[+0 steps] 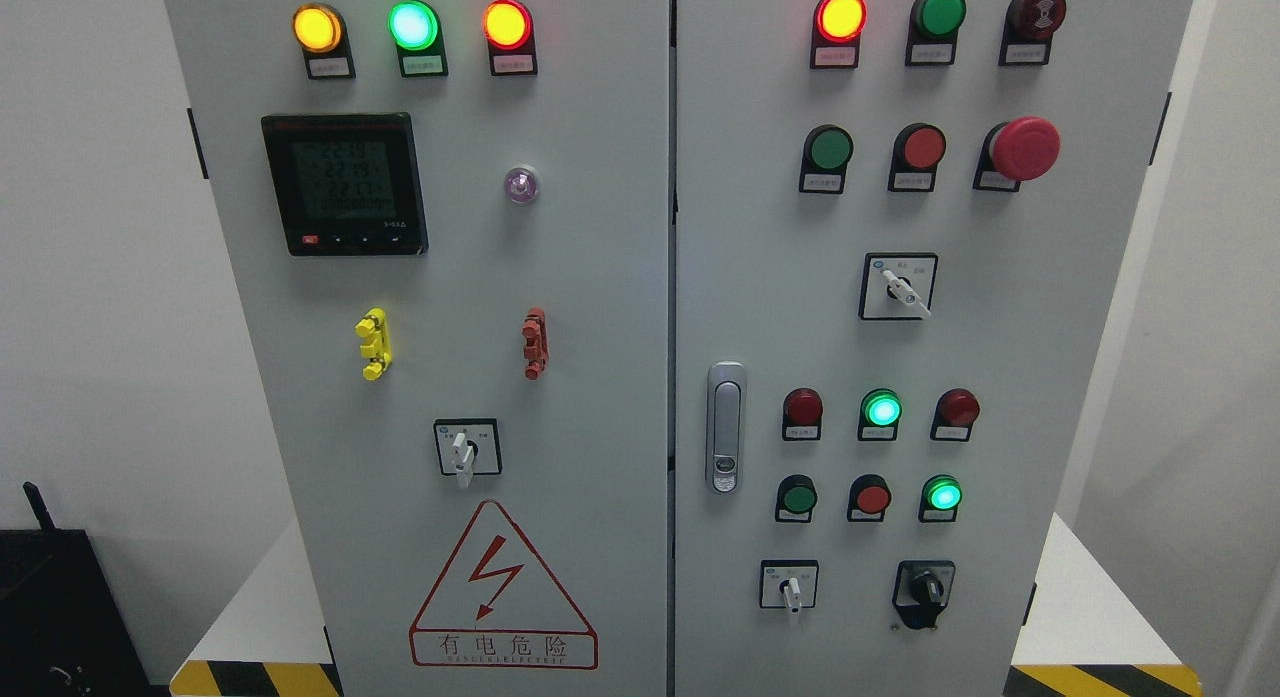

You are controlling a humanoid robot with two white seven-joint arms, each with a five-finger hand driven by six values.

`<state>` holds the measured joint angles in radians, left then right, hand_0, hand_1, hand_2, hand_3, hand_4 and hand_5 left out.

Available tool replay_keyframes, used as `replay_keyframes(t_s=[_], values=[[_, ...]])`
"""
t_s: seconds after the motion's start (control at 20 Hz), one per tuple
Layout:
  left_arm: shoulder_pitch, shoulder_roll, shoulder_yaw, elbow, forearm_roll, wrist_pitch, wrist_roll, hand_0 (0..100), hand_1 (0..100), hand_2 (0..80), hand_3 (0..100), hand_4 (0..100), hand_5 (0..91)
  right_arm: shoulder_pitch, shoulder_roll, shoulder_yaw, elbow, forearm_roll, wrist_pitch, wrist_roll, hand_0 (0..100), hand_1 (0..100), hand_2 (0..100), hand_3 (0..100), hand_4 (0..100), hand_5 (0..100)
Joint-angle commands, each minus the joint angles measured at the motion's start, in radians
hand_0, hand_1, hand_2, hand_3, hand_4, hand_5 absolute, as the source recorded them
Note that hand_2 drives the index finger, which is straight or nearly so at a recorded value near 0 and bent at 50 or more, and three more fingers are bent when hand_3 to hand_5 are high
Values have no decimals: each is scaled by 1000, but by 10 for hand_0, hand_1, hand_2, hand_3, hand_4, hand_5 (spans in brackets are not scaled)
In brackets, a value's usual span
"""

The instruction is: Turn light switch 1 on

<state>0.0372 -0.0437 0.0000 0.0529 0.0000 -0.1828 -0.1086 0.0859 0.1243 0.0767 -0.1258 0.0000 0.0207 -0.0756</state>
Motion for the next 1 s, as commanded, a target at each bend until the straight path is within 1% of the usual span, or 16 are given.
replay_keyframes(t_s=[0.0,0.4,0.45,0.5,0.55,0.6,0.75,0.85,0.95], values=[[0,1,-12,-1,-29,3,-3,184,83,0,0,0,0,0,0,0,0,-25,1,0,0,0,0,0,0,0],[3,1,-12,-13,-32,-1,3,186,83,0,0,0,0,0,0,0,0,-25,1,0,0,0,0,0,0,0],[12,-1,-11,-48,-31,-1,27,186,83,0,0,0,0,0,0,0,0,-25,1,0,0,0,0,0,0,0],[26,-1,-9,-106,-31,0,84,184,82,0,0,0,0,0,0,0,0,-25,1,0,0,0,0,0,0,0],[59,-1,-11,-175,-32,-1,127,181,83,0,0,0,0,0,0,0,0,-25,1,0,0,0,0,0,0,0],[97,-1,-12,-247,-34,-3,145,179,88,0,0,0,0,0,0,0,0,-25,-1,0,0,0,0,0,0,0],[156,18,-6,-428,-34,0,139,180,112,0,0,0,0,0,0,0,0,-25,1,0,0,0,0,0,0,0],[184,51,-5,-529,-32,-1,118,193,122,0,0,0,0,0,0,0,0,-25,1,0,0,0,0,0,0,0],[217,56,11,-664,-34,-1,87,201,127,0,0,0,0,0,0,0,0,-25,1,0,0,0,0,0,0,0]])
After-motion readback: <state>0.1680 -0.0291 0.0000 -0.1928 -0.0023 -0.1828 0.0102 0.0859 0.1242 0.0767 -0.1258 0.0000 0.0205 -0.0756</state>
